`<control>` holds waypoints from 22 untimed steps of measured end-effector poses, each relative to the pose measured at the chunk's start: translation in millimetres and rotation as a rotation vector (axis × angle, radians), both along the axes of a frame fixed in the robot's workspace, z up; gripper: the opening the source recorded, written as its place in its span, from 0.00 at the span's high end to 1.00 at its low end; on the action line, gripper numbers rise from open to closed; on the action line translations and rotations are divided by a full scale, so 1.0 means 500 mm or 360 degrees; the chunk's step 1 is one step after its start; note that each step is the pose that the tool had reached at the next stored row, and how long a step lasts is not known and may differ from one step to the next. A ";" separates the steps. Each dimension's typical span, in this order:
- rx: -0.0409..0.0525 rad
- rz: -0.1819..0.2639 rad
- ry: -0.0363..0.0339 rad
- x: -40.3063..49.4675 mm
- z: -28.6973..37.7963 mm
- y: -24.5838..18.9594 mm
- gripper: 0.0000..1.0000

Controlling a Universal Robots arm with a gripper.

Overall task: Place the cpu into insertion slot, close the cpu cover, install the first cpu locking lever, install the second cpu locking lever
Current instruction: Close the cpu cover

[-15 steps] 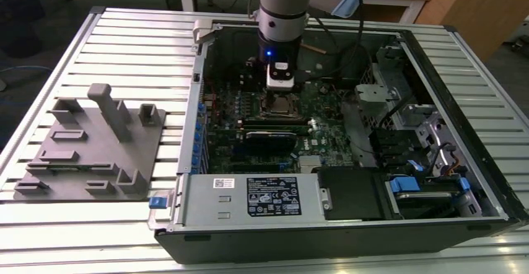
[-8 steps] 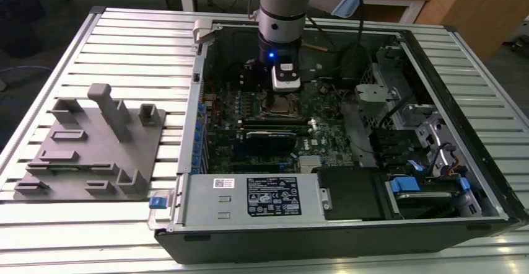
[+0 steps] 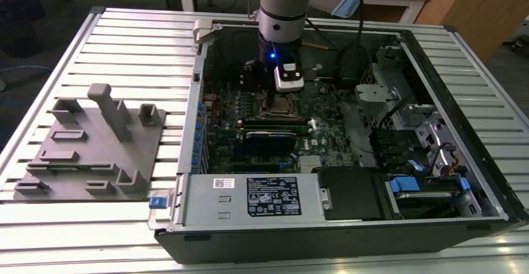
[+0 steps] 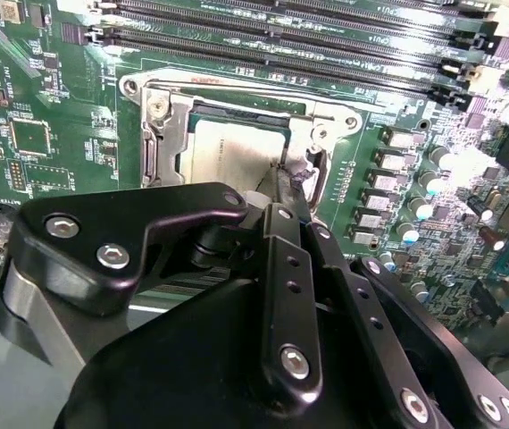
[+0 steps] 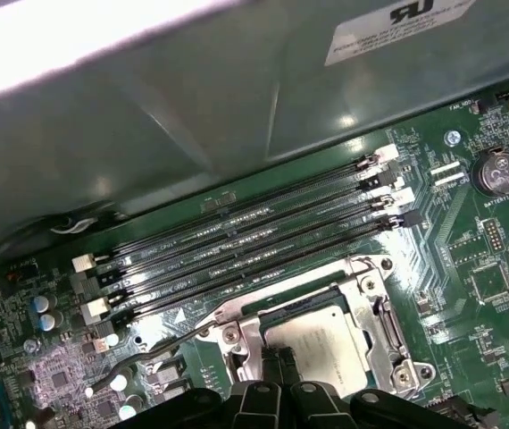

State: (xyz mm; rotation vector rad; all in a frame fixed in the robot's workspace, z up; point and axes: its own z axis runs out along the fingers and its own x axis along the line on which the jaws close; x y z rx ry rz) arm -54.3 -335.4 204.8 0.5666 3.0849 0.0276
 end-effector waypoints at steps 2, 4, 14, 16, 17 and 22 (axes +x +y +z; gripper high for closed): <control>0.0000 0.0006 0.0000 0.000 0.000 0.0000 0.90; 0.0000 0.0038 0.0000 0.001 0.000 0.0000 0.90; 0.0000 0.0199 0.0000 0.002 -0.003 -0.0001 0.90; 0.0000 0.0200 0.0000 0.002 -0.003 0.0000 0.90; 0.0000 0.0202 0.0000 0.002 -0.003 0.0000 0.90; -0.0001 0.0277 -0.0001 0.001 -0.004 -0.0002 0.90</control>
